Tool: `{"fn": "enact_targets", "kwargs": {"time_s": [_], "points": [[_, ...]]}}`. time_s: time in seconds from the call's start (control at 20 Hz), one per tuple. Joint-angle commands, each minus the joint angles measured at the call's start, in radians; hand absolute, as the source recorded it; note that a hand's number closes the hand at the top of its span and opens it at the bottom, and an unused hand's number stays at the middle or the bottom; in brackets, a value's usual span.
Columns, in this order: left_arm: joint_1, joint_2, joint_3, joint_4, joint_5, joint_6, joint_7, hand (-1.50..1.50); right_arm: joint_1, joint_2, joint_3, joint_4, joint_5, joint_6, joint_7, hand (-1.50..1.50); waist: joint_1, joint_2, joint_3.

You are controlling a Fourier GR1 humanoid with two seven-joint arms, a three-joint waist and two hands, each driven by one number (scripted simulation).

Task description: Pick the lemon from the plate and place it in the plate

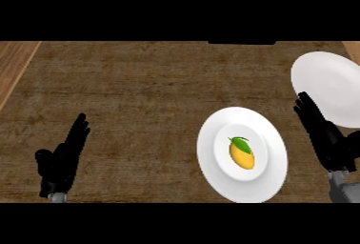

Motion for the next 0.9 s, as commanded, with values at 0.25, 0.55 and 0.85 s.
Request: {"fn": "enact_targets", "kwargs": {"time_s": [0.25,0.55,0.85], "points": [[-0.226,0.069,0.002,-0.006,-0.081,-0.03,-0.017,0.0,-0.236,0.337,0.281,-0.157,0.027,-0.026,0.107,-1.5,0.002,-0.042,-0.009],[-0.259,0.053,0.024,0.088,-0.035,-0.082,-0.037,0.0,-0.132,0.292,0.499,-0.047,0.476,-0.188,0.022,-1.5,-0.034,-0.038,-0.009],[-0.313,0.036,0.037,0.086,-0.054,-0.078,0.041,0.0,-0.052,0.18,0.515,-0.029,0.657,-0.228,-0.151,-1.5,-0.039,-0.045,-0.008]]}}
